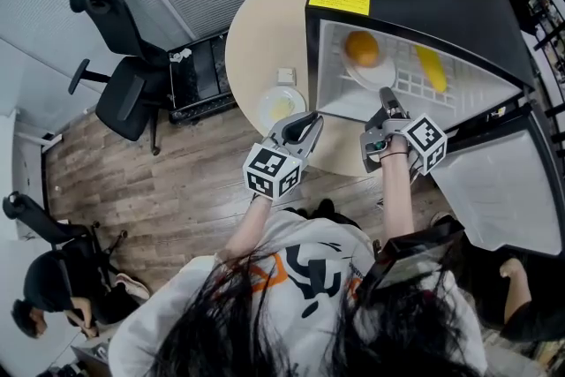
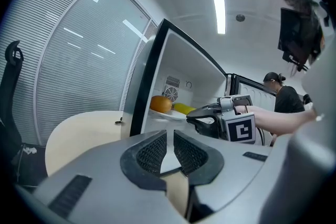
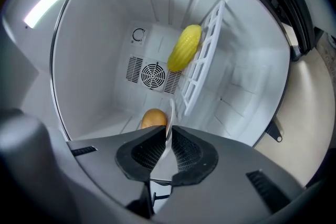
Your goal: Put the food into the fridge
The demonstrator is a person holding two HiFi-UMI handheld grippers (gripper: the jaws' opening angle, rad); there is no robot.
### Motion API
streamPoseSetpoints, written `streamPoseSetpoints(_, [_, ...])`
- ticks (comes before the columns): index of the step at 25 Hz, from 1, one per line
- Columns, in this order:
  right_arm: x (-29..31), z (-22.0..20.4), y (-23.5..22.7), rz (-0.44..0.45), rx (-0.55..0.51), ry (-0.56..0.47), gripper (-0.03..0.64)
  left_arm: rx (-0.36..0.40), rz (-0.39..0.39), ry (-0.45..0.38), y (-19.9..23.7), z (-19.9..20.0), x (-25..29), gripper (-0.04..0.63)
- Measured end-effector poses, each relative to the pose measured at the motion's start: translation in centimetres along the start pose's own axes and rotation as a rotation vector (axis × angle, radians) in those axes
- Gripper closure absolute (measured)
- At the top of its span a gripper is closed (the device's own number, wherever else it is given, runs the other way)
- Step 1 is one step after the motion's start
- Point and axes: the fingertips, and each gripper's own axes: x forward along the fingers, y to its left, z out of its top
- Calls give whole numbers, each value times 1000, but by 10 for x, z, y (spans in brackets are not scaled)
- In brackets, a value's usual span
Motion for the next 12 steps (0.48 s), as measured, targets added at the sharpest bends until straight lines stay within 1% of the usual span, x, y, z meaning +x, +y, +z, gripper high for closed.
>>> streamPoseSetpoints(6, [8, 0, 2, -3, -46, 3, 572, 3, 16, 0, 5, -1, -6, 546])
streamPoseSetpoints(12, [11, 1, 9, -14, -147, 10, 571, 3, 19, -6, 7, 2, -11, 546])
